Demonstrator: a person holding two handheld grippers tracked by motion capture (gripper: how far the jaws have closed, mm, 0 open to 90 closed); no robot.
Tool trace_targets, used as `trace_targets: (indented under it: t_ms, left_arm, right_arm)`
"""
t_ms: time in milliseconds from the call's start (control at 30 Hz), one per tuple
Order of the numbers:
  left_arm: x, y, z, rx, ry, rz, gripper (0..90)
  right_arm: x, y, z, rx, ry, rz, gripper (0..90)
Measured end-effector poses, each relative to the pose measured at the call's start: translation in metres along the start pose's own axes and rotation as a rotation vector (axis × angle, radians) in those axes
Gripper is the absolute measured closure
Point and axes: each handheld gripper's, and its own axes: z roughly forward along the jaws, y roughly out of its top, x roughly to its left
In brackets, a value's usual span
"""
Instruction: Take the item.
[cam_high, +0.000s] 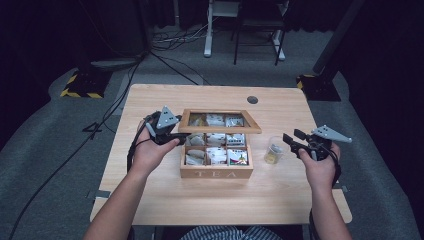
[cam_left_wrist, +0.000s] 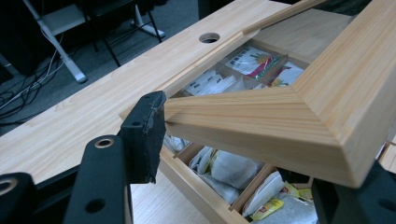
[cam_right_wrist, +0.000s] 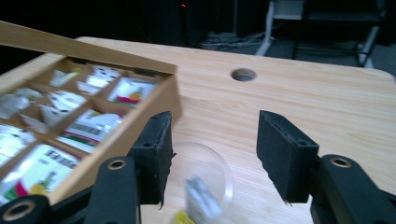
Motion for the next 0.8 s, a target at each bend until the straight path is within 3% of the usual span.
trace_targets:
  t_ms: [100,267,433,500,800]
  left_arm:
    - [0.0,0.0,0.0,0.001,0.004,0.001,43.0]
    - [-0.001,0.0,0.0,0.002,0.006,0.0,43.0]
    - [-0.002,0.0,0.0,0.009,0.012,0.012,43.2]
    - [-0.002,0.0,0.0,0.009,0.012,0.012,43.1]
    - [-0.001,0.0,0.0,0.004,0.006,0.007,42.8]
  right_arm:
    - [-0.011,-0.001,-0.004,0.022,-0.038,0.01,44.8]
    - [-0.032,-0.01,-0.009,0.103,-0.089,0.01,39.8]
    - [-0.053,-0.028,-0.006,0.188,-0.1,0.066,30.6]
    - [-0.06,-0.034,-0.006,0.233,-0.089,0.05,28.1]
    - [-0.077,-0.057,-0.002,0.281,-0.105,0.09,27.1]
